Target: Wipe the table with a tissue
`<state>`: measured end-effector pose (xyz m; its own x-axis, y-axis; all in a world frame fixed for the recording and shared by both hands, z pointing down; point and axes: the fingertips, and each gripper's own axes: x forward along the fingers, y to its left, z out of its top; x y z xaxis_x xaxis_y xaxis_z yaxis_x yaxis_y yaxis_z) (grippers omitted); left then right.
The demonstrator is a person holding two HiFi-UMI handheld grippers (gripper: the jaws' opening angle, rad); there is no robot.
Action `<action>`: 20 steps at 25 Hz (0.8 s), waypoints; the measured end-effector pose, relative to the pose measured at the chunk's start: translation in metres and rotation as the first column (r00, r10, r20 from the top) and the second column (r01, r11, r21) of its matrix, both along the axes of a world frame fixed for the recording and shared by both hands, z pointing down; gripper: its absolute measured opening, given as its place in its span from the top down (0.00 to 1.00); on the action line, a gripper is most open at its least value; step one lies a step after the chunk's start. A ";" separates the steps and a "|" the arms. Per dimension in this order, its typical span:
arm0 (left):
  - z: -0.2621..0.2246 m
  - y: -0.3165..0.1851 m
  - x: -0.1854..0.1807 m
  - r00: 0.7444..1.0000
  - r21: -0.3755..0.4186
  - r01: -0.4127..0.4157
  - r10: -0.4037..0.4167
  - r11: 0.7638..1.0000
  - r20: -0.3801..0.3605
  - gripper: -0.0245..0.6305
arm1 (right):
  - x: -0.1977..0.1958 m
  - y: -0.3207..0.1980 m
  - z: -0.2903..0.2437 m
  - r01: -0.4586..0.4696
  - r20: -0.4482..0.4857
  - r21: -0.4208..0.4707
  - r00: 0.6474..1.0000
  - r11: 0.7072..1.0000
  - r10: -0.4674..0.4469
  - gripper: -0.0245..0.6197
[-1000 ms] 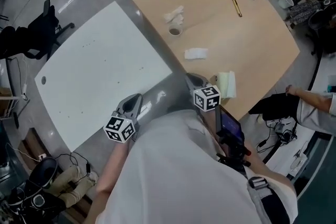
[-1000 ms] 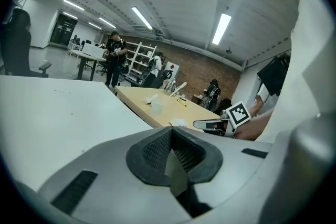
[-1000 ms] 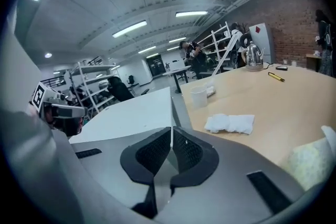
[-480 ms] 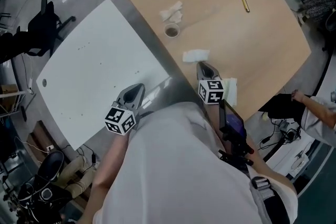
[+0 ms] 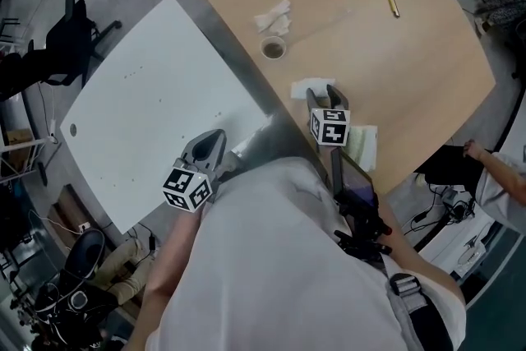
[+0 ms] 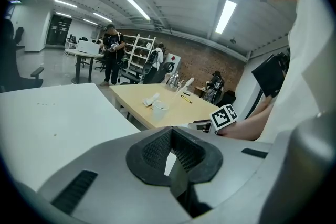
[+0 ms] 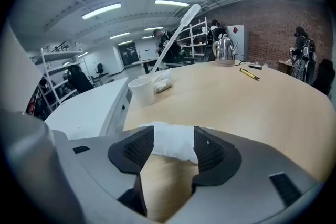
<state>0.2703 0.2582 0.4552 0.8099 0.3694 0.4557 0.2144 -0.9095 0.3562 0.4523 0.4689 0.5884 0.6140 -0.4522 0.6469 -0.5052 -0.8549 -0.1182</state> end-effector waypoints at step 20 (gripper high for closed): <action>-0.001 -0.037 0.005 1.000 -0.013 -0.001 0.001 1.000 0.013 0.95 | -0.005 -0.034 0.030 0.132 0.048 -0.089 0.991 0.987 -0.128 0.84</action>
<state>0.2751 0.2211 0.4541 0.8034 0.3765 0.4613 0.2107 -0.9044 0.3711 0.4472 0.4349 0.6187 0.5255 -0.4638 0.7132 -0.6087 -0.7907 -0.0657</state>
